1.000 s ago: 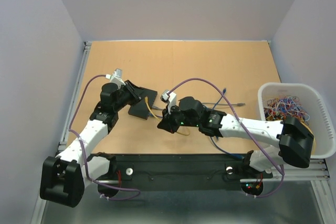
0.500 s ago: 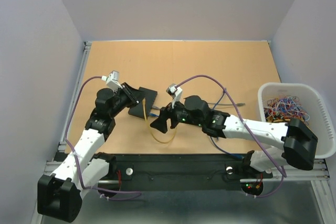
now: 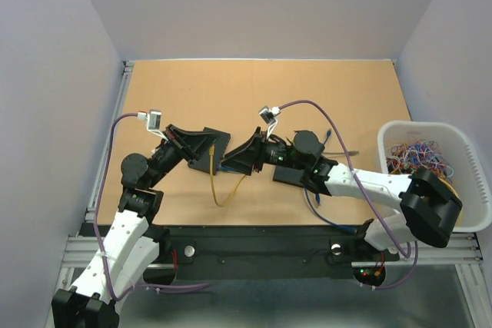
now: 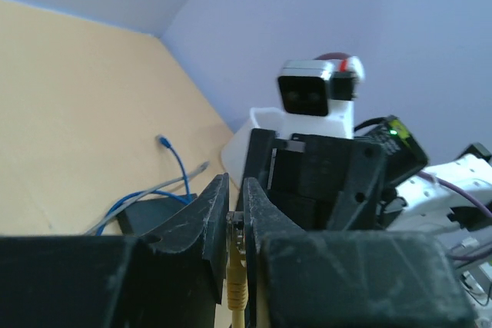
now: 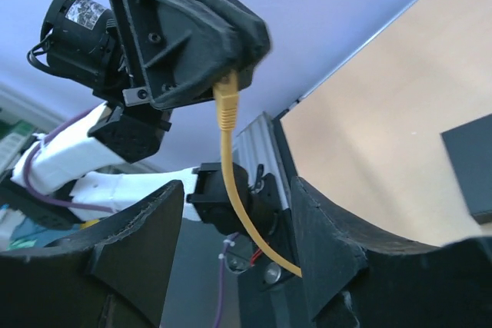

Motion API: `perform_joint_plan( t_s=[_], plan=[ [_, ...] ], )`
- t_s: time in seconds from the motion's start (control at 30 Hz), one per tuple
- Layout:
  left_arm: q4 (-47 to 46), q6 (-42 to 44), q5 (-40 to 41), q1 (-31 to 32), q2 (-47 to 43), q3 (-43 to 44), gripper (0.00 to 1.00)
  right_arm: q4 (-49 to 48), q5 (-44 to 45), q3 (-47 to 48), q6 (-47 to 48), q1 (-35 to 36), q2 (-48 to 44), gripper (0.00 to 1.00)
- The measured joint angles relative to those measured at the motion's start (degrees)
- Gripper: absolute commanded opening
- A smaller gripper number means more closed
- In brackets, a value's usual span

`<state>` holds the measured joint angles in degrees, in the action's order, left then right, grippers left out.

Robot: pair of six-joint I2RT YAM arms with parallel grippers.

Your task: Insert the plug into the switch port

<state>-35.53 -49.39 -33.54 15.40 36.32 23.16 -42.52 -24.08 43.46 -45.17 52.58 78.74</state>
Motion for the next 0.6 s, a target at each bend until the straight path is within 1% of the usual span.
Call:
perform_joint_plan(
  t_s=[0.2, 0.33, 0.37, 0.4, 0.5, 0.53, 0.6],
  plan=[
    [-5.62, -2.45, -2.40, 0.04, -1.20, -0.55, 0.00, -5.88, -3.61, 2.08, -3.41, 0.00, 4.72, 0.59],
    [-6.93, -3.52, -2.64, 0.28, -1.18, -1.60, 0.00, -9.40, -5.11, 4.13, -5.20, 0.11, 7.67, 0.56],
    [-7.19, -3.69, -2.71, 0.31, -1.18, -1.79, 0.00, -10.49, -5.35, 4.35, -5.70, 0.26, 8.31, 0.52],
    [-7.52, -3.87, -2.73, 0.35, -1.20, -1.99, 0.00, -10.99, -5.51, 4.44, -5.90, 0.39, 8.70, 0.46],
    [-8.15, -4.22, -2.69, 0.66, -1.22, -2.16, 0.00, -12.20, -6.03, 4.98, -6.60, 1.18, 10.10, 0.33],
    [-8.50, -4.35, -2.69, 0.70, -1.27, -2.16, 0.00, -12.39, -6.16, 5.33, -6.86, 1.51, 10.69, 0.26],
    [-8.87, -4.55, -2.67, 0.81, -1.38, -2.16, 0.00, -12.50, -6.21, 5.60, -7.19, 1.70, 11.15, 0.21]
  ],
)
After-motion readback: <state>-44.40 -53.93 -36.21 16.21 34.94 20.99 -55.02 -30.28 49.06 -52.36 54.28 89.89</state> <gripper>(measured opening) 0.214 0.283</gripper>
